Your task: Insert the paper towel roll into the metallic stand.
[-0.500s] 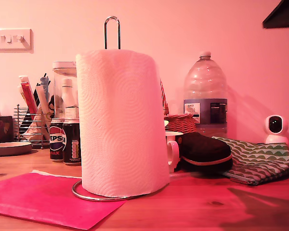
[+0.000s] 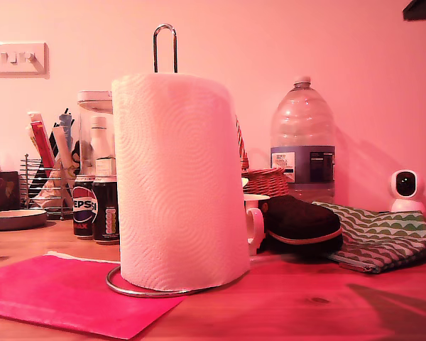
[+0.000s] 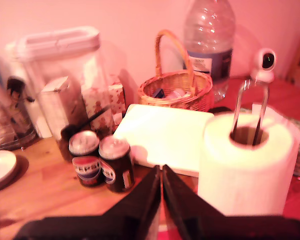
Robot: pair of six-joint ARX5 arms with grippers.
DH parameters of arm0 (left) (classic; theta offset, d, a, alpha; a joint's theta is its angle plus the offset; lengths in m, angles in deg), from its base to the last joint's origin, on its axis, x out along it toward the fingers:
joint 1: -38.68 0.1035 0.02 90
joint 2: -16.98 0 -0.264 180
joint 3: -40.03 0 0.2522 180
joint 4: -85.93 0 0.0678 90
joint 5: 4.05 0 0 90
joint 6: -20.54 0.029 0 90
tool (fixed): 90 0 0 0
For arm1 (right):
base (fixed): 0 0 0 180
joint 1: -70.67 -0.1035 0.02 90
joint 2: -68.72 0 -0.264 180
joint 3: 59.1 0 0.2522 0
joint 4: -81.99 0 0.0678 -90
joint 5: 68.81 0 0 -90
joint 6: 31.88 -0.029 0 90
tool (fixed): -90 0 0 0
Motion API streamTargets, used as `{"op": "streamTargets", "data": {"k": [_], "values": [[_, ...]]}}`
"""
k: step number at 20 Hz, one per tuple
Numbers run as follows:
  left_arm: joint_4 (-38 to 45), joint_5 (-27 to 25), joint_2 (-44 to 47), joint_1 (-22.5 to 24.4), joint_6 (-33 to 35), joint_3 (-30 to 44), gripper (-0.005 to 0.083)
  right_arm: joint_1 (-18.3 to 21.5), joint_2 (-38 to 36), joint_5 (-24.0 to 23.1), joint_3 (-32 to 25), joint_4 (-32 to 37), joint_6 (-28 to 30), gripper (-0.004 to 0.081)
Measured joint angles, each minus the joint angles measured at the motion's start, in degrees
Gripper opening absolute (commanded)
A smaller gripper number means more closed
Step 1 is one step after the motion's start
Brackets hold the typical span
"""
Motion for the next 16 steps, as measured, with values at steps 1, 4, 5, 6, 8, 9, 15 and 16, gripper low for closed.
{"op": "streamTargets", "data": {"k": [1,4,5,6,8,9,15,16], "values": [[1.11,-0.2,2.34,0.0,-0.02,3.06,-0.0013,-0.09,-0.85,0.0,-0.63,-0.61,0.0,-0.001],[0.66,-0.28,9.29,-0.59,-0.02,9.29,-0.0013,-0.66,-2.47,0.0,-3.3,-4.59,0.02,-0.001],[0.11,-0.11,11.26,-1.01,-0.11,10.03,-0.0013,-0.92,-2.45,0.09,-3.5,-6.25,0.02,-0.001],[-0.15,0.0,12.66,-1.29,-0.94,10.08,-0.0013,-0.92,-2.47,0.07,-3.52,-7.96,-0.44,-0.001],[-1.36,0.11,14.47,-1.29,-2.64,9.86,-0.0013,-0.92,-2.93,0.07,-3.52,-11.76,-1.14,-0.001],[-2.14,0.07,14.58,-1.29,-2.67,9.86,-0.0013,-0.92,-3.02,0.07,-3.52,-13.16,-1.18,-0.001],[-7.56,0.11,14.58,-1.29,-2.69,9.86,-0.0013,-0.92,-3.1,0.04,-3.52,-22.91,-1.31,-0.001],[-8.35,0.11,14.56,-1.29,-2.67,9.86,-0.0013,-0.92,-3.1,0.04,-3.52,-24.0,-1.33,-0.001]]}}
